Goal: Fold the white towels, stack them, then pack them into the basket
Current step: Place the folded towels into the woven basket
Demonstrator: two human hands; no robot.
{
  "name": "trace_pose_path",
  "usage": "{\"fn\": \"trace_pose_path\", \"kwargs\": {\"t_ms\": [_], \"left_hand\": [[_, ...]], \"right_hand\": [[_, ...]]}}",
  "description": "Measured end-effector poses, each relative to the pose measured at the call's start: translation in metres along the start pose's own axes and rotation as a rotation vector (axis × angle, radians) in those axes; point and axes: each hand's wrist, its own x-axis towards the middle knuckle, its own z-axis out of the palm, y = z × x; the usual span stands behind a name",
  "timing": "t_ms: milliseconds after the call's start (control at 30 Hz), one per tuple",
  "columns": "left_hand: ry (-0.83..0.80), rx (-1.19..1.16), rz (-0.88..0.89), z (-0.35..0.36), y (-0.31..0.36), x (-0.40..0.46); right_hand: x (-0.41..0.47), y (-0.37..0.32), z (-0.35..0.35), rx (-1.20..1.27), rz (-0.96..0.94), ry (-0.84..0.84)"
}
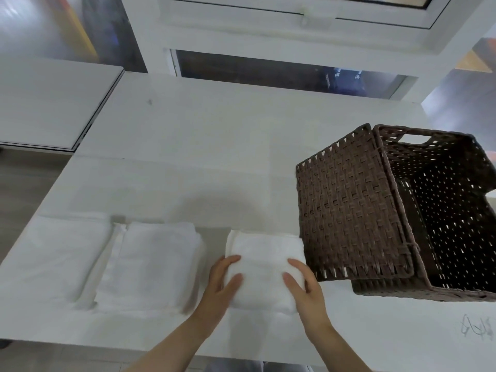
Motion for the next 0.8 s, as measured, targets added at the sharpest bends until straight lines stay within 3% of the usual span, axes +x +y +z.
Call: {"fn": "trace_pose_path", "kwargs": {"t_ms": [133,367,800], "left_hand": [[-0.014,-0.019,-0.028,-0.002,0.003,-0.004],[-0.142,-0.008,-0.083,-0.006,0.013,0.001],[-0.038,-0.086,0.015,0.006,0.05,-0.01]], "right_hand": [[0.001,-0.003,-0.003,0.026,0.05,0.009],[0.009,-0.014,-0.015,-0.057,0.158,-0.199],[0.004,-0.054,-0.01,0.117,0.05,-0.185]]}}
